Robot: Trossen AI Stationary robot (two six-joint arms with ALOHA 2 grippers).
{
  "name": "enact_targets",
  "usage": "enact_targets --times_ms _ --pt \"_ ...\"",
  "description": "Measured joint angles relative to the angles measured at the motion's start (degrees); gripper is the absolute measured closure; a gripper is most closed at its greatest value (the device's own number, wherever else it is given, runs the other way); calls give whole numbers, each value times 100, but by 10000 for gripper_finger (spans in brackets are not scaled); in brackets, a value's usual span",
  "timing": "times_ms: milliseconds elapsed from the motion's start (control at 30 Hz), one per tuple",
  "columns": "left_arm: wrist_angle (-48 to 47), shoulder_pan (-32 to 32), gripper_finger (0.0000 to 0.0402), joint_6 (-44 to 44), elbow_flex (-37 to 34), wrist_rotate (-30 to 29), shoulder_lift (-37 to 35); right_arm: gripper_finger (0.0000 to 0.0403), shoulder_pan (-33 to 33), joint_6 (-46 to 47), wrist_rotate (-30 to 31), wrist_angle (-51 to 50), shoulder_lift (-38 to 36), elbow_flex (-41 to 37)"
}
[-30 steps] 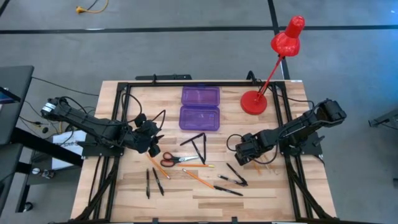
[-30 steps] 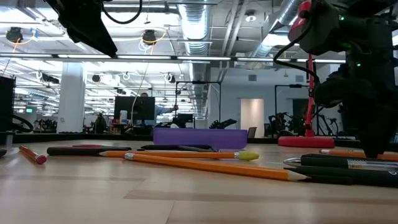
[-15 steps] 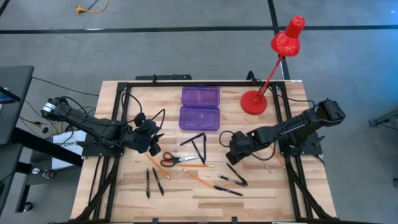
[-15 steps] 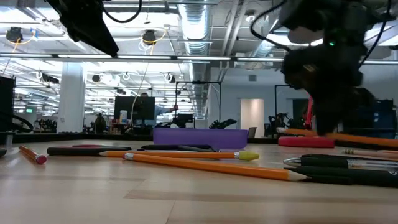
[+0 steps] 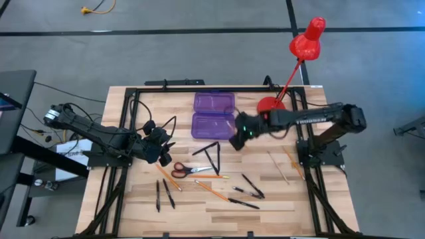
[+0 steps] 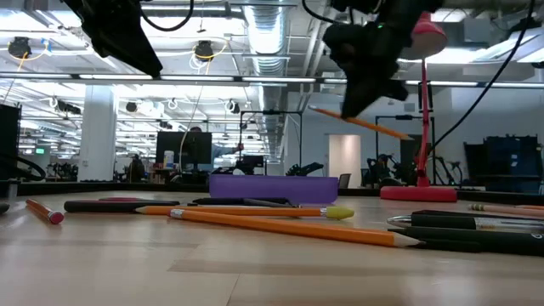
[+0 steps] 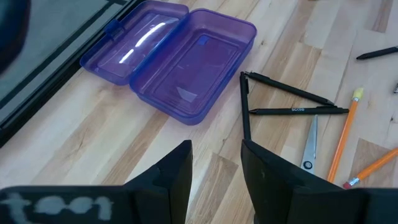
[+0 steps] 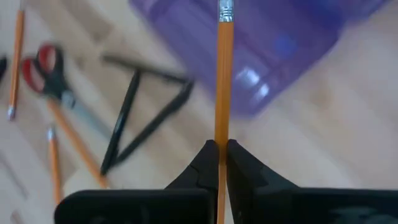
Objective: Pick & place school supplies into a supply box
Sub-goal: Put the yellow pencil into the purple supply box
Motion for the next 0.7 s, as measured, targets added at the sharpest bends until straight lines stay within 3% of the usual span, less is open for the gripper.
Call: enact_targets --times_ms 300,700 --pt "-1 0 274 -9 0 -17 -2 403 -1172 -1652 -319 554 803 698" --pt "-50 0 274 -302 0 -37 -2 403 -1314 -2835 -774 472 2623 2379"
